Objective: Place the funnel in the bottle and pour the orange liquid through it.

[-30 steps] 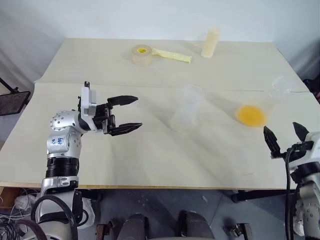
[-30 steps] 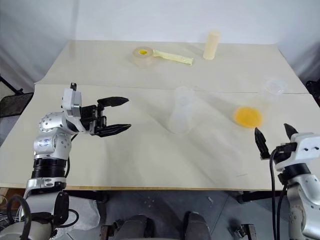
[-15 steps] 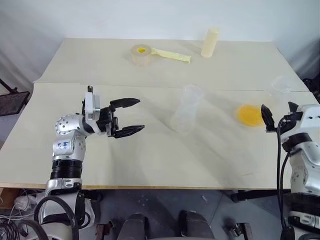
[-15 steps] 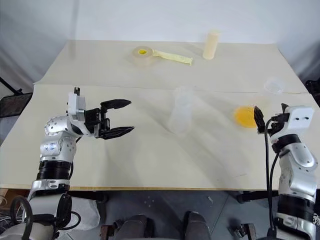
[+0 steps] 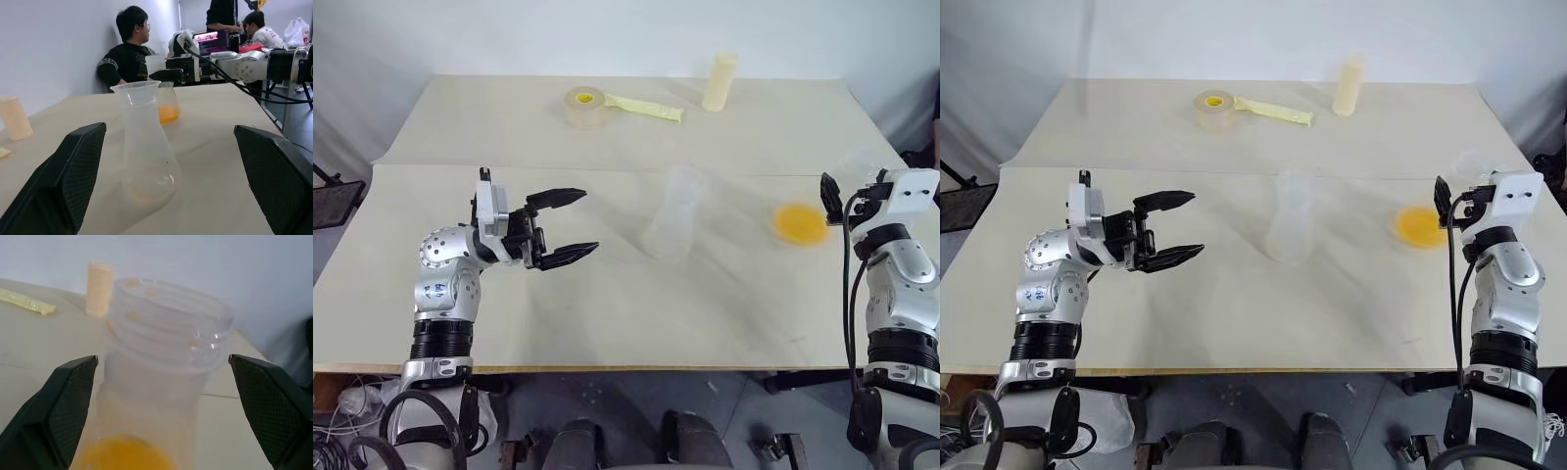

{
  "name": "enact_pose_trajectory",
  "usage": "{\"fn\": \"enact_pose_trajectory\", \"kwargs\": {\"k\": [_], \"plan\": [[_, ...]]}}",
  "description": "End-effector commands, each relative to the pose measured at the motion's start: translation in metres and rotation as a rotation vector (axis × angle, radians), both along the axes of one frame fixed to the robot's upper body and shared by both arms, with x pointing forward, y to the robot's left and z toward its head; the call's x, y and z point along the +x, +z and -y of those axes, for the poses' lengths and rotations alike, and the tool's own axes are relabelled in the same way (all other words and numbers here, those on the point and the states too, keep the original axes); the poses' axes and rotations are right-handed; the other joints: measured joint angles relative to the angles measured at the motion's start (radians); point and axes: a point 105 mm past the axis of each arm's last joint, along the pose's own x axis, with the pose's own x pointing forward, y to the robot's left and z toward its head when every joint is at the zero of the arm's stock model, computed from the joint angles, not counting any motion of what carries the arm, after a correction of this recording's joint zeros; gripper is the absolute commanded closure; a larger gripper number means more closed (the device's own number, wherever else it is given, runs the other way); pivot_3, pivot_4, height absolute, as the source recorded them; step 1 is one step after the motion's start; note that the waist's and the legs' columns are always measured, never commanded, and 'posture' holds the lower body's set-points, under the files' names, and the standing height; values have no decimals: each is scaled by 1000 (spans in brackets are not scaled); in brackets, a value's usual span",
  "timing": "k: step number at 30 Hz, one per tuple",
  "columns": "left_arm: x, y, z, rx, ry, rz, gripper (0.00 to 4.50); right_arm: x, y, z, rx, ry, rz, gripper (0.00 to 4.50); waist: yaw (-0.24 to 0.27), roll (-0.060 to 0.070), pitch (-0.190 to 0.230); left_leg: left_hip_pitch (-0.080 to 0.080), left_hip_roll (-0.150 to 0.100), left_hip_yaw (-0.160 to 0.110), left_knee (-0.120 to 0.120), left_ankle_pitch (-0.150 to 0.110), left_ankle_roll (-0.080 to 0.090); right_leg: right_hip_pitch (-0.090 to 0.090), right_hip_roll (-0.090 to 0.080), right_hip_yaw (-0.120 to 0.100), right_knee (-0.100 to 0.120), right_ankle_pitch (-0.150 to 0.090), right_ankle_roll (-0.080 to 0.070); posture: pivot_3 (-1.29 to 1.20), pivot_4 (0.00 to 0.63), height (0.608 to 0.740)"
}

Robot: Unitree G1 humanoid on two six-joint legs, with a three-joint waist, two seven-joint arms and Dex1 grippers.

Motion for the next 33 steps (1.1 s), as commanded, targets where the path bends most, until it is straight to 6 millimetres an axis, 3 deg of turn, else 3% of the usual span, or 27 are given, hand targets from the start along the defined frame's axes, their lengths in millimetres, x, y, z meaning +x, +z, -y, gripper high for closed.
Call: {"fn": "enact_pose_trajectory", "kwargs": {"k": [1, 3, 6, 11, 15, 18, 21, 26, 33], "plan": [[-6, 7, 1, -18, -9, 30, 51, -4, 17, 2, -19, -4, 68, 0, -2, 0, 0, 0, 0, 0, 0, 0, 0, 0, 0, 0, 0, 0, 0, 0, 150, 740], [-6, 7, 1, -19, -9, 30, 51, -4, 17, 2, -15, -3, 73, 0, -3, 0, 0, 0, 0, 0, 0, 0, 0, 0, 0, 0, 0, 0, 0, 0, 150, 740], [-5, 7, 1, -17, -10, 28, 0, -4, 20, -4, -10, 18, 89, 545, -2, 0, 0, 0, 0, 0, 0, 0, 0, 0, 0, 0, 0, 0, 0, 0, 150, 740], [-2, 8, 2, -29, -17, 27, 0, -7, 29, -12, 3, 44, 129, 2052, -1, 0, 0, 0, 0, -1, 0, 0, 0, 0, 0, 0, 0, 0, 0, 0, 150, 740], [1, 5, 1, -19, -21, 20, 0, -12, 39, -26, -29, 84, 151, 2054, -2, 0, 0, 0, 0, -1, 0, 0, 0, 0, 0, 0, 0, 0, 0, 0, 150, 740], [6, 3, 0, -21, -12, 18, 0, -22, 63, -65, -191, 172, 180, 2054, -4, 1, 0, 0, 0, -2, 0, 0, 0, -1, 0, 0, 0, 0, 0, 0, 150, 740], [11, 3, 0, -39, -4, 22, 0, -28, 71, -96, -319, 210, 186, 2054, -3, 2, 1, 0, 0, -2, 0, 0, 0, -2, 0, 0, 0, 0, 0, 0, 150, 740], [16, 4, -1, -74, -24, 21, 0, -31, 77, -138, -527, 226, 224, 2054, 0, 2, 1, -1, 0, -1, 0, 0, 0, -1, 0, 0, 0, 0, 0, 0, 150, 740], [17, 5, -1, -77, -62, 7, 0, -26, 69, -166, -969, 166, 274, 2054, -2, 1, 1, -2, -1, 0, 0, 0, 0, -2, 0, -1, 0, 0, 0, 0, 150, 740]]}}
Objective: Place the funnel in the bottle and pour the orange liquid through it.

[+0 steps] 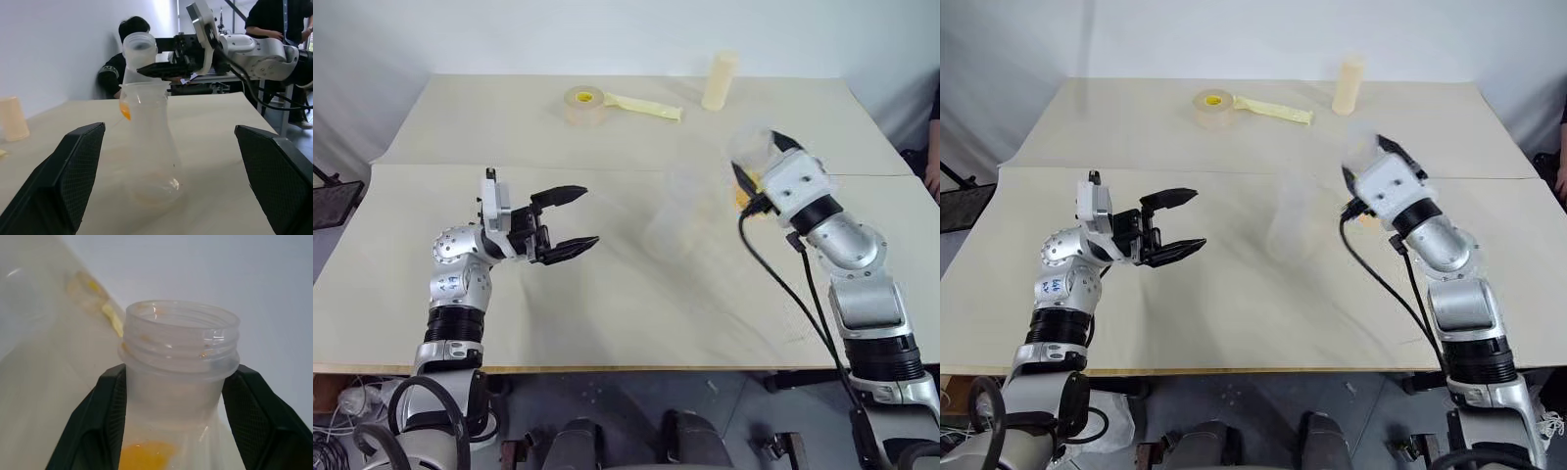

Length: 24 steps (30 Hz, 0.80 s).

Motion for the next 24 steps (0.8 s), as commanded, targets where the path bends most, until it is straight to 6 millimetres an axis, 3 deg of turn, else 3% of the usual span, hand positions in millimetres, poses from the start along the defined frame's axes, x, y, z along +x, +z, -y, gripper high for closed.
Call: {"fn": "enact_pose_trajectory", "kwargs": {"k": [1, 5, 9, 15, 24], "plan": [[0, 17, 0, -33, -20, 57, 0, -3, 22, -8, -163, -31, 169, 2054, -2, 0, 0, 0, 0, 0, 0, 0, 0, 0, 0, 0, 0, 0, 0, 0, 150, 740], [1, 22, 1, -65, -28, 60, 0, 1, 32, -16, -228, -41, 260, 2054, -2, 0, 0, 0, 0, 0, 0, 0, 0, 0, 0, 0, 0, 0, 0, 0, 150, 740], [-1, 18, 3, -69, -36, 50, 0, 2, 33, -28, -412, -32, 322, 2054, -3, 0, 0, 0, 0, 0, 0, 0, 0, 0, 0, 0, 0, 0, 0, 0, 150, 740], [-2, 17, 4, -77, -34, 47, 0, -1, 35, -38, -482, -9, 391, 2054, -3, 0, 0, 0, 0, 0, 0, 0, 0, 0, 0, 0, 0, 0, 0, 0, 150, 740], [-2, 20, 4, -108, -29, 50, 0, -1, 45, -32, -604, -31, 485, 2054, -3, 0, 0, 0, 1, 0, 0, 0, 0, 0, 0, 0, 0, 0, 0, 0, 150, 740]]}}
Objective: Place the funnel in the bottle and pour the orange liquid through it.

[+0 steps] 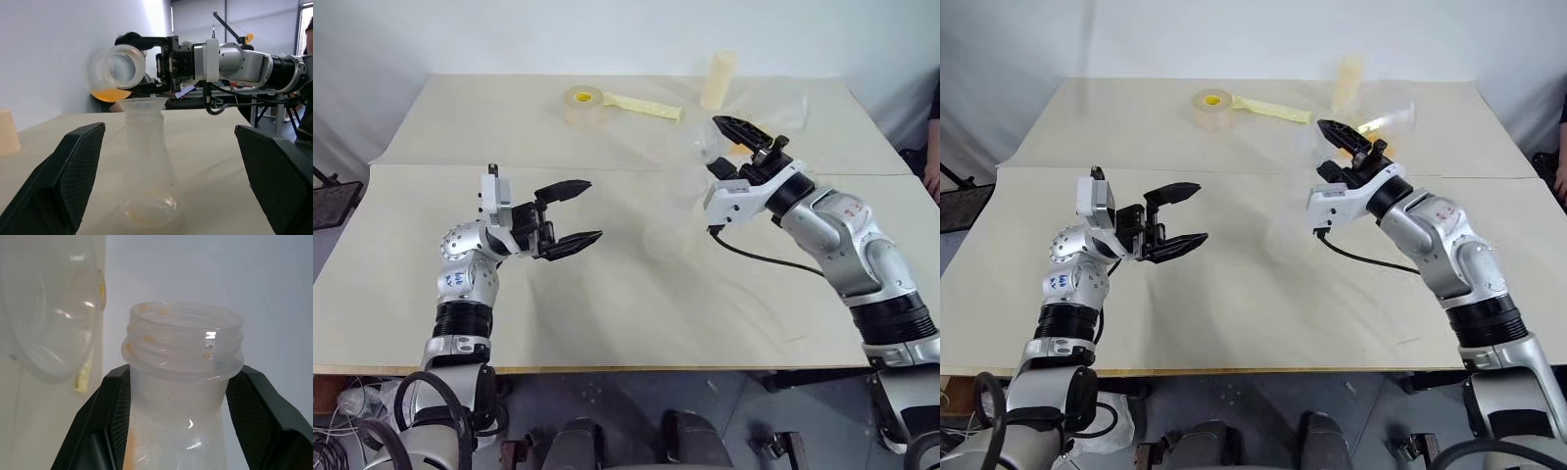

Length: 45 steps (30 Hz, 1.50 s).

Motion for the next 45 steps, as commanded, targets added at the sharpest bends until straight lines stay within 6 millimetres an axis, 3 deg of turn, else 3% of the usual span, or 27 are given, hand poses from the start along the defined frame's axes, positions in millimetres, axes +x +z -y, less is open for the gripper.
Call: {"fn": "enact_pose_trajectory", "kwargs": {"k": [1, 7, 19, 45], "plan": [[-3, 13, -2, -43, 2, 45, 0, -6, 24, 4, -18, 1, 114, 2054, 0, 0, 0, 0, 0, 0, 0, 0, 0, 0, 0, 0, 0, 0, 0, 0, 150, 740], [-3, 13, -3, -53, 6, 39, 0, -5, 29, 7, -68, -19, 181, 2054, 0, 0, 0, 0, 0, 0, 0, 0, 0, 0, 0, 0, 0, 0, 0, 0, 150, 740], [-7, 4, -6, -9, -10, 7, 0, -7, 19, 5, -137, -4, 213, 2054, 0, 0, 0, 0, 0, 0, 0, 0, 0, 0, 0, 0, 0, 0, 0, 0, 150, 740], [-8, 4, -5, -16, -7, 5, 0, -8, 9, 8, -224, -1, 257, 2054, 0, 0, 0, 0, 0, 0, 0, 0, 0, 0, 0, 0, 0, 0, 0, 0, 150, 740]]}}
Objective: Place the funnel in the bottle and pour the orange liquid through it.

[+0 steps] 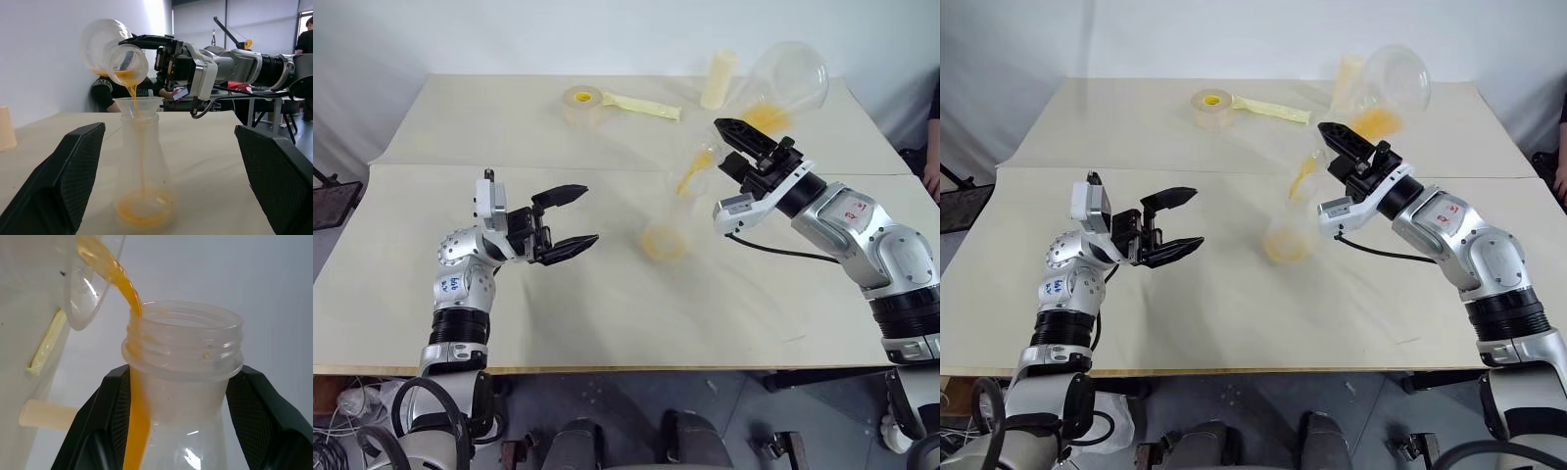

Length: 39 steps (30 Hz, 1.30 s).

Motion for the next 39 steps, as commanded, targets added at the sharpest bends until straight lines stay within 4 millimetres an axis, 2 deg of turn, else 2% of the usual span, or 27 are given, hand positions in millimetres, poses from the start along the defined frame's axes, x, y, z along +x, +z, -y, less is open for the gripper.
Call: {"fn": "enact_pose_trajectory", "kwargs": {"k": [1, 20, 39], "plan": [[-3, 9, 0, -13, -1, 35, 0, -5, 11, 2, -16, 11, 53, 2054, 0, 0, 0, 0, 0, 0, 0, 0, 0, 0, 0, 0, 0, 0, 0, 0, 150, 740], [0, 12, 2, -35, 0, 35, 0, 1, 14, 5, -75, 13, 94, 2054, -2, 0, 0, 0, 0, 0, 0, 0, 0, 0, 0, 0, 0, 0, 0, 0, 150, 740], [1, 14, 1, -40, 9, 40, 0, 1, 16, -1, -131, 61, 162, 2054, 0, 0, 0, 0, 0, 0, 0, 0, 0, 0, 0, 0, -1, 0, 0, 0, 150, 740]]}}
